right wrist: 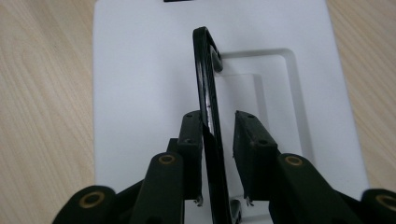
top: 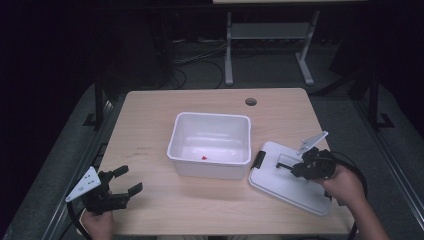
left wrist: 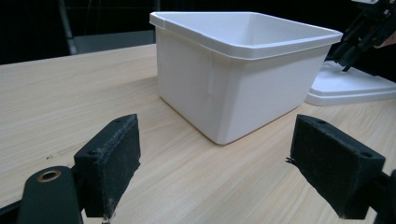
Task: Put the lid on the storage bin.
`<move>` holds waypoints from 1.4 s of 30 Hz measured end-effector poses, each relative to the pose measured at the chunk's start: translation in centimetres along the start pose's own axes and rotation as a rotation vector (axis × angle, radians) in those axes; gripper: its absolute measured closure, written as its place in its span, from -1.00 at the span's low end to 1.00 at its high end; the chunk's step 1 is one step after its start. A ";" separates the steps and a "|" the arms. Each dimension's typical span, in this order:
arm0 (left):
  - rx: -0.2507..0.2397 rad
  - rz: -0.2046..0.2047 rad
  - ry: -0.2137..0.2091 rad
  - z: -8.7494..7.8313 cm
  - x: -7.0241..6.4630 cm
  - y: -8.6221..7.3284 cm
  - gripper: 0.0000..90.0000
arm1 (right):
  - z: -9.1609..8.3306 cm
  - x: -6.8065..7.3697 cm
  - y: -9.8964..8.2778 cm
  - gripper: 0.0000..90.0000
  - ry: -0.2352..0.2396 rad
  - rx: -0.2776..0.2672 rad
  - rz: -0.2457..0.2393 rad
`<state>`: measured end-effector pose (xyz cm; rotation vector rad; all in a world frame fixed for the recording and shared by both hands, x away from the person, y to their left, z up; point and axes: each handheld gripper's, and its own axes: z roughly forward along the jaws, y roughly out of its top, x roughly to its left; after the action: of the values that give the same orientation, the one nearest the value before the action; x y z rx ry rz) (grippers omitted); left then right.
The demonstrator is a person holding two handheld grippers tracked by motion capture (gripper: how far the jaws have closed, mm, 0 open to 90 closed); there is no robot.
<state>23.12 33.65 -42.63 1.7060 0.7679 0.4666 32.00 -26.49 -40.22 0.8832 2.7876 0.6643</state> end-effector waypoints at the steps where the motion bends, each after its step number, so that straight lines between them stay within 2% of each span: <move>1: 0.000 -0.001 0.001 0.0 0.0 0.0 -0.65 | 0.0 0.0 0.0 0.64 0.000 0.001 0.004; 9: 0.004 0.002 0.000 0.0 0.0 0.0 -0.65 | 0.1 -0.1 0.4 0.76 0.011 0.004 -0.008; 20: 0.005 0.000 -0.003 0.1 -0.1 0.0 -0.65 | 0.1 -0.5 0.5 0.80 0.007 0.009 -0.015; 42: 0.008 0.002 -0.003 0.2 -0.1 0.0 -0.65 | 0.1 -1.3 0.3 0.87 0.054 -0.016 -0.012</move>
<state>23.17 33.49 -42.66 1.7145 0.7671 0.4629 33.23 -27.01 -40.14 0.8568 2.8287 0.7182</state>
